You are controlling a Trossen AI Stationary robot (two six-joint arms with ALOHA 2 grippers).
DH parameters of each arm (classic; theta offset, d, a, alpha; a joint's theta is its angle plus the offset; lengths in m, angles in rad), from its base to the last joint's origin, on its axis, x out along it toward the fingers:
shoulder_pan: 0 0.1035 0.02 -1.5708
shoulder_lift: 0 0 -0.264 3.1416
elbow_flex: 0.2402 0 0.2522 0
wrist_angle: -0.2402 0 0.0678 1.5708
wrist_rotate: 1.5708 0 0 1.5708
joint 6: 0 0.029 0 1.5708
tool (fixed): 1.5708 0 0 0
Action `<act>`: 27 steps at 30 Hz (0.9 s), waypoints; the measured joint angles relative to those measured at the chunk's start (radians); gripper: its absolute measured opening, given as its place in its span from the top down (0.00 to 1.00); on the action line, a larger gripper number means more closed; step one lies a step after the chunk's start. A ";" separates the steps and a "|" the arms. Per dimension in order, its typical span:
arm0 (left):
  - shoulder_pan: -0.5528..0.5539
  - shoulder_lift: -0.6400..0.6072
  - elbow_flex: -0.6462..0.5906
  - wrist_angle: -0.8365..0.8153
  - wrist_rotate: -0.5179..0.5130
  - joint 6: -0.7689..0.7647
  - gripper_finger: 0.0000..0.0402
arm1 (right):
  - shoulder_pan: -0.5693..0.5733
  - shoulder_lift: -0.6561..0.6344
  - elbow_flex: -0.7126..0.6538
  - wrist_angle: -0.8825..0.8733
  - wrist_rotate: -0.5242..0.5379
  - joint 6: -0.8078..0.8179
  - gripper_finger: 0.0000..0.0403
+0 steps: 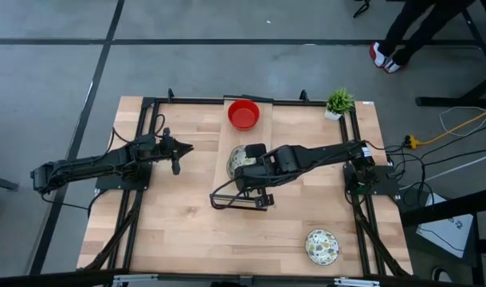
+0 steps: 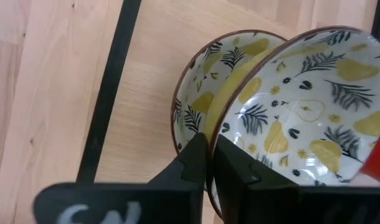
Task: Pick & Place Mini bowls
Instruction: Stack the top white bowl on top of the white bowl on the shelf
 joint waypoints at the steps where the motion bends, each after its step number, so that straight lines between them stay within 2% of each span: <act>1: 0.000 0.000 0.000 0.000 0.000 0.000 0.89 | 0.000 0.000 0.000 0.001 0.001 0.001 0.92; 6: 0.000 0.000 0.000 0.000 0.000 0.000 0.89 | 0.000 0.000 0.000 0.001 0.001 0.002 0.89; 19: 0.000 0.000 0.000 0.000 0.000 0.000 0.89 | 0.001 0.000 0.000 0.038 -0.003 0.005 0.88; 24: 0.000 0.000 0.000 0.000 0.000 0.000 0.89 | 0.001 0.000 0.001 0.065 -0.071 0.005 0.88; 27: 0.000 0.000 0.000 0.000 0.000 0.000 0.89 | 0.002 0.000 0.001 0.064 -0.076 0.025 0.88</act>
